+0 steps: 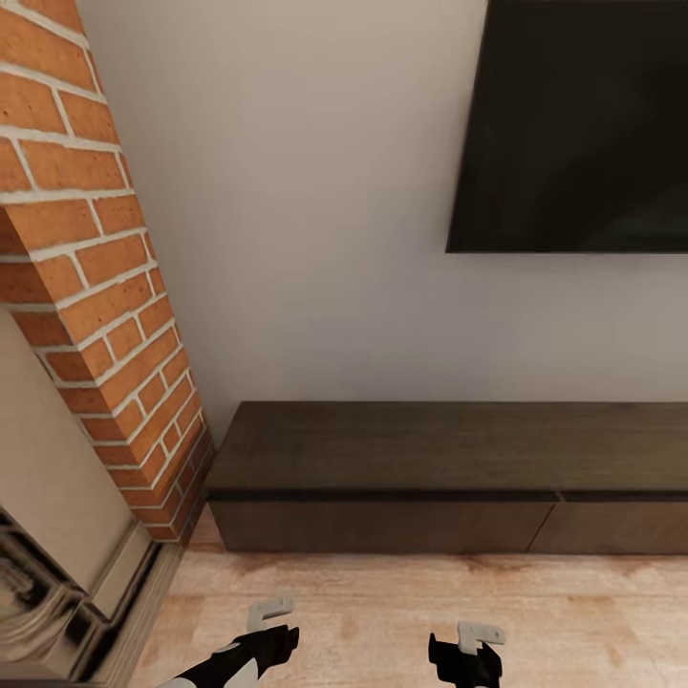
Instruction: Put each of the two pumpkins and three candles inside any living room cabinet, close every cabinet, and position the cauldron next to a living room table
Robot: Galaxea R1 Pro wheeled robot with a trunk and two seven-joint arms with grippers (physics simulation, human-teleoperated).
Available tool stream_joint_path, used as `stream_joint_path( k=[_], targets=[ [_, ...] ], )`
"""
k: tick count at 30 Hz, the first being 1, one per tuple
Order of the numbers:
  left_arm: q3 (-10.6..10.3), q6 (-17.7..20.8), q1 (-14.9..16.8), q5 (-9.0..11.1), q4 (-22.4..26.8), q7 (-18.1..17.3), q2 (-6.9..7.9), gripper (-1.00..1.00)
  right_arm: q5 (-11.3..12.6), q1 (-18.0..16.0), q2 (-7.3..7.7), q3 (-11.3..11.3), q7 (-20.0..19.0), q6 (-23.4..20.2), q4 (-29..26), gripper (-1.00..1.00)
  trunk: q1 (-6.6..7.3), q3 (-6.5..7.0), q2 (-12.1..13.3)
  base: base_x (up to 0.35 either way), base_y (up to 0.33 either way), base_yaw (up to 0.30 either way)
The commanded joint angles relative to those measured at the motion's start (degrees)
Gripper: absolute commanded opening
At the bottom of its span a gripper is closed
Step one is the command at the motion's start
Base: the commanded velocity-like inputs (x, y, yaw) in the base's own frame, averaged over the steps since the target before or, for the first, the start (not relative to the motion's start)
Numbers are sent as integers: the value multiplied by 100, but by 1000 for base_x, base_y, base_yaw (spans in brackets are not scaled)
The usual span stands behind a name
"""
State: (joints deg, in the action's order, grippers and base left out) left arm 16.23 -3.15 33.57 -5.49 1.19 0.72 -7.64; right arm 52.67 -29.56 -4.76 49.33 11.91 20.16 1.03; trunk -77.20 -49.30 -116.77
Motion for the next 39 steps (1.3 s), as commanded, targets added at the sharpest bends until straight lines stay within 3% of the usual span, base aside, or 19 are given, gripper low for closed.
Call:
stream_joint_path(
  k=[1,39],
  targets=[
    [47,-19,3,-58,-4,7,-1,100,33,-3,-3,46,14,14,11,100,24,14,40,0,0,0],
    [47,-21,-280,-49,-4,24,135,100,33,3,1,50,16,14,11,100,858,696,1564,0,0,0]
  ],
)
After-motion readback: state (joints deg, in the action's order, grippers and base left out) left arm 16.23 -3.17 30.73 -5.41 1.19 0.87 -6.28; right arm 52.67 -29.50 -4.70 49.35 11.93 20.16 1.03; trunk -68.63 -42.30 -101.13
